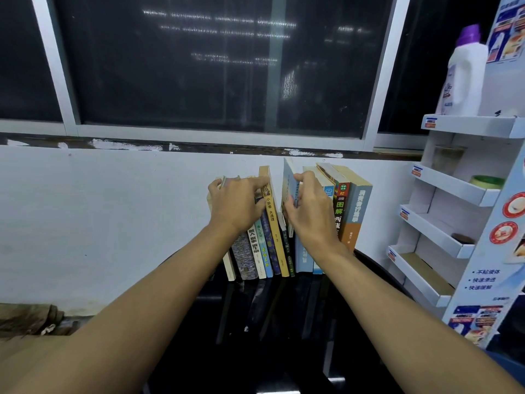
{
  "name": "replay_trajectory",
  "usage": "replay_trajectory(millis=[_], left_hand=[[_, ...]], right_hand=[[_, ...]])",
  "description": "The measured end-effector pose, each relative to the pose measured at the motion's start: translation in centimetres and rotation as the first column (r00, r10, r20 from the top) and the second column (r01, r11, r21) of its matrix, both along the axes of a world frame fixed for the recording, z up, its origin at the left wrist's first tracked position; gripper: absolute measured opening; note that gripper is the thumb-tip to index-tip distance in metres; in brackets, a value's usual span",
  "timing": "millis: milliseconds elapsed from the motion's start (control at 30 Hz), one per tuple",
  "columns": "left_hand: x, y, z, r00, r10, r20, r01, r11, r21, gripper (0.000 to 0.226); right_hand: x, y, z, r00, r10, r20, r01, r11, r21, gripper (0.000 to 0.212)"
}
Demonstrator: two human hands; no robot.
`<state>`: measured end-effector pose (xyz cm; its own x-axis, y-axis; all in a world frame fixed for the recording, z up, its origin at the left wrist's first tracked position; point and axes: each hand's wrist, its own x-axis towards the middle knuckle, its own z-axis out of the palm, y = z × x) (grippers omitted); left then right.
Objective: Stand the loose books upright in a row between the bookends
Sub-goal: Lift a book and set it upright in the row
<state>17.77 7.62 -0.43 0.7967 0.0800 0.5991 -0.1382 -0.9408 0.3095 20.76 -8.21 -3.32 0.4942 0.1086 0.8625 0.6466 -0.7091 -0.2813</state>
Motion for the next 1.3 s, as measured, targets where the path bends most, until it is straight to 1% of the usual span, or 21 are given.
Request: replay_trajectory(millis=[167, 233, 400, 567, 700, 833, 967, 1167, 1300], left_hand=[[-0.1, 0.0, 0.1, 1.000, 0.001, -0.006, -0.001, 1.000, -0.001, 0.038], [-0.1, 0.0, 0.1, 1.000, -0.002, -0.005, 0.002, 1.000, -0.005, 0.038], [0.0, 0.1, 0.0, 1.000, -0.004, 0.007, 0.004, 1.000, 0.001, 0.037], [0.3, 0.2, -0.2, 1.000, -0.009, 0.030, 0.009, 1.000, -0.013, 0.036], [0.6, 0.3, -0.4, 0.999, -0.010, 0.041, 0.011, 1.000, -0.026, 0.037], [1.0, 0.4, -0.6, 0.999, 0.007, 0.040, -0.006, 1.000, -0.017, 0.040], [1.5, 0.6, -0.8, 0.999, 0.010, 0.037, -0.009, 1.000, -0.022, 0.042], [1.5, 0.6, -0.8, 0.999, 0.009, 0.039, -0.007, 0.999, -0.041, 0.041], [1.6, 0.5, -0.8, 0.999, 0.007, 0.035, -0.005, 0.999, -0.046, 0.041]], right_hand=[[0.2, 0.1, 0.5, 0.999, 0.004, 0.032, -0.004, 1.000, 0.010, 0.035], [0.4, 0.2, 0.6, 1.000, -0.002, 0.022, 0.002, 1.000, -0.004, 0.037], [0.7, -0.1, 0.1, 0.999, 0.008, -0.033, -0.009, 0.999, -0.045, 0.038], [0.7, -1.0, -1.0, 0.986, 0.036, -0.166, -0.047, 0.997, -0.062, 0.037], [1.0, -1.3, -2.2, 0.973, 0.077, -0.217, -0.091, 0.994, -0.053, 0.038], [1.2, -1.6, -3.1, 0.966, 0.109, -0.233, -0.123, 0.991, -0.048, 0.037], [1.5, -1.9, -3.7, 0.959, 0.123, -0.255, -0.142, 0.988, -0.055, 0.039], [1.6, -3.2, -3.8, 0.940, 0.177, -0.290, -0.214, 0.972, -0.098, 0.048], [1.7, -4.1, -3.2, 0.936, 0.188, -0.296, -0.244, 0.956, -0.165, 0.047]])
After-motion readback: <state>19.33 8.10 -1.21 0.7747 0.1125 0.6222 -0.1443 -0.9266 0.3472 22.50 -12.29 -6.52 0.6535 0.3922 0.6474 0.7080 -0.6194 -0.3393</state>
